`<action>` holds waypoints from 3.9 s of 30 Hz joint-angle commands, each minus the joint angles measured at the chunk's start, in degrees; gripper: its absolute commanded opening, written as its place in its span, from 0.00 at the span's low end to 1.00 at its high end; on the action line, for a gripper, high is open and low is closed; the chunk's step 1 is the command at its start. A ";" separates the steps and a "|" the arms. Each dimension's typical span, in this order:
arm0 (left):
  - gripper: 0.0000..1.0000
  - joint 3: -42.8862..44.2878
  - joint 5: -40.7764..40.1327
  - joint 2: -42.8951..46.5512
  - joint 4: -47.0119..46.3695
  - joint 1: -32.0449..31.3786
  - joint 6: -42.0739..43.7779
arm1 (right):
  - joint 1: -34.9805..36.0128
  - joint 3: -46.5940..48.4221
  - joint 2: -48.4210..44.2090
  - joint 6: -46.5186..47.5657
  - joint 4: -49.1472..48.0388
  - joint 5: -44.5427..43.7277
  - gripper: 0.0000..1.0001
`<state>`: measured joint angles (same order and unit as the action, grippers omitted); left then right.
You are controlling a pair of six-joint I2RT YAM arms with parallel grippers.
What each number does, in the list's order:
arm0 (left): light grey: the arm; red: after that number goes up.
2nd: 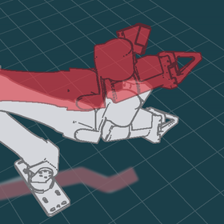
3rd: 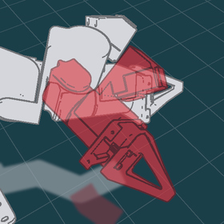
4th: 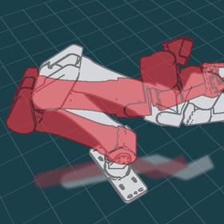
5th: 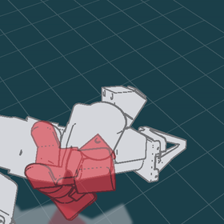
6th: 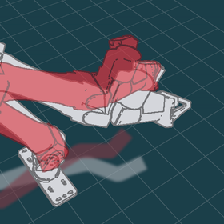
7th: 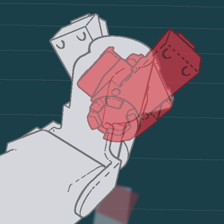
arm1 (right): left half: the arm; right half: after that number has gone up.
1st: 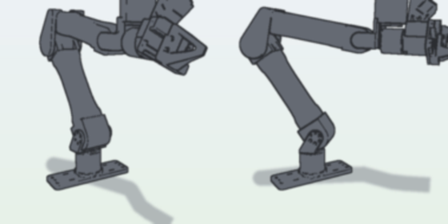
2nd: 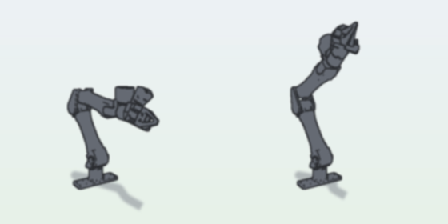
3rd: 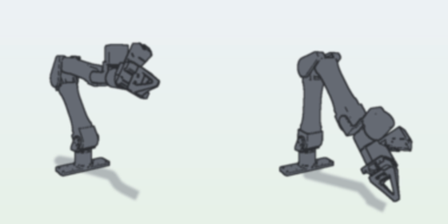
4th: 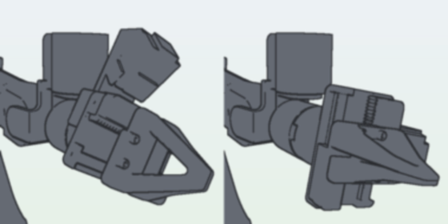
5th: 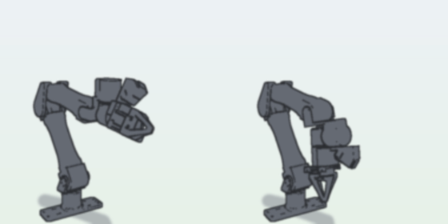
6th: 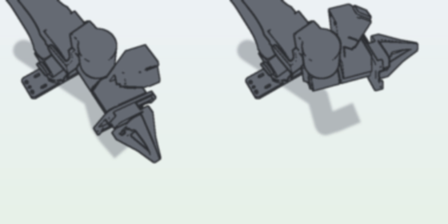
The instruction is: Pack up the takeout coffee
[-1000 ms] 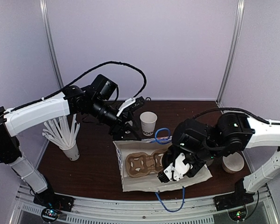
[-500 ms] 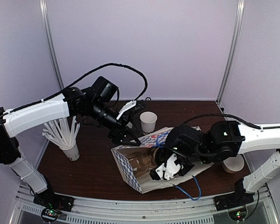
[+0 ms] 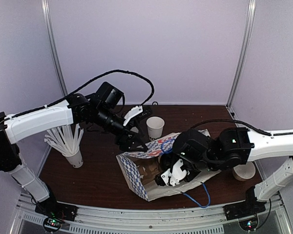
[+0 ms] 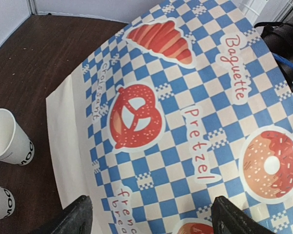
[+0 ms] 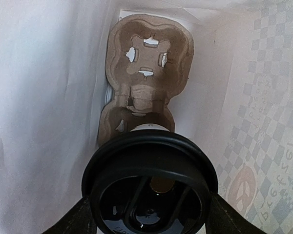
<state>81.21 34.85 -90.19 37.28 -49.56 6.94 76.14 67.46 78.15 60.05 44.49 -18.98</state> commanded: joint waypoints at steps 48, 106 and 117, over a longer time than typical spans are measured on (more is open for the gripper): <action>0.34 20.15 1.70 -6.82 3.86 -11.61 1.00 | -1.32 -0.70 -1.86 -1.87 -1.87 0.00 0.50; 0.00 11.84 9.21 -3.88 -7.90 -11.61 -3.12 | -6.17 -12.00 0.33 5.19 -15.36 2.03 0.48; 0.52 8.71 0.29 2.23 -9.20 -9.99 -1.92 | -11.68 -2.01 5.91 -0.68 -6.33 10.11 0.49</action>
<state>91.88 39.57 -92.95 31.03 -60.27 4.14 66.74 60.64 81.80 63.16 33.80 -13.04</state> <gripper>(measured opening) 0.428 0.721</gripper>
